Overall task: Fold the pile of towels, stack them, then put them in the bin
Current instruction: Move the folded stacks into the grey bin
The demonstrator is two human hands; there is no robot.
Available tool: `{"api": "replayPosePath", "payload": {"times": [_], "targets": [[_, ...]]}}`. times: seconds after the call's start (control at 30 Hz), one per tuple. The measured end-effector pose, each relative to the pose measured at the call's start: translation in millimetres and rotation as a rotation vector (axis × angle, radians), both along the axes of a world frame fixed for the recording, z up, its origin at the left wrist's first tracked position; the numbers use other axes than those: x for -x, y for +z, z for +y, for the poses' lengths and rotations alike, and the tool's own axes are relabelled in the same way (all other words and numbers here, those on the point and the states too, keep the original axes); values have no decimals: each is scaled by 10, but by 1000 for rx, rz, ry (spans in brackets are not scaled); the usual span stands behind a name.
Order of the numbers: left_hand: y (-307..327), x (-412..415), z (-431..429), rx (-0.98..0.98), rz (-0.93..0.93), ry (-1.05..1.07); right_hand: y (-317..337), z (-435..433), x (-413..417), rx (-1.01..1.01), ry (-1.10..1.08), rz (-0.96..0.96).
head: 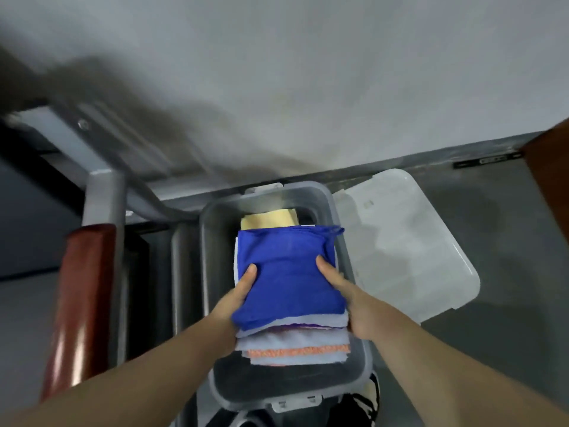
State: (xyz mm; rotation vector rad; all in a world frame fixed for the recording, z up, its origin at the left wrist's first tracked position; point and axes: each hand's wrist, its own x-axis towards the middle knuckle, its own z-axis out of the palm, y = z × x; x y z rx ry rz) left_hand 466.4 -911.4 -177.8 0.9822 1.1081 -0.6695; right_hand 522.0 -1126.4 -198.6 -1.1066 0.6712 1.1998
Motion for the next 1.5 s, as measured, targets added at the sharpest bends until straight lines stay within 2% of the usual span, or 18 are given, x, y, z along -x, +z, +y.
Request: {"api": "replayPosePath", "payload": {"times": [0.1, 0.3, 0.4, 0.5, 0.63, 0.77, 0.9, 1.03, 1.17, 1.27, 1.33, 1.5], "targets": [[-691, 153, 43, -29, 63, 78, -754, 96, 102, 46, 55, 41], [-2122, 285, 244, -62, 92, 71, -2302, 314, 290, 163, 94, 67], [-2698, 323, 302, -25, 128, 32, -2766, 320, 341, 165, 55, 56], [-3001, 439, 285, -68, 159, -24, -3048, 291, 431, 240, 88, 19], [-2964, 523, 261, -76, 172, -15, -3060, 289, 452, 341, 135, -27], [-2753, 520, 307, -253, 184, -102, -2534, 325, 386, 482, 292, -44], [-2057, 299, 167, -364, 144, -190, -2066, 276, 441, 480, 325, -74], [-1318, -97, -94, -526, 62, -401, -1180, 24, 289, 466, 227, -157], [-708, -593, -650, -522, -53, -597, -787, -605, 210, 474, 4, -155], [-492, -898, -1260, -510, -169, -737, -857, -1199, 186, 520, -270, -59], [-554, -966, -1666, -490, -220, -824, -1079, -1537, 225, 571, -317, -11], [-1407, -850, -2731, -412, -195, -984, -2264, -2302, 467, 687, -358, 124]]}}
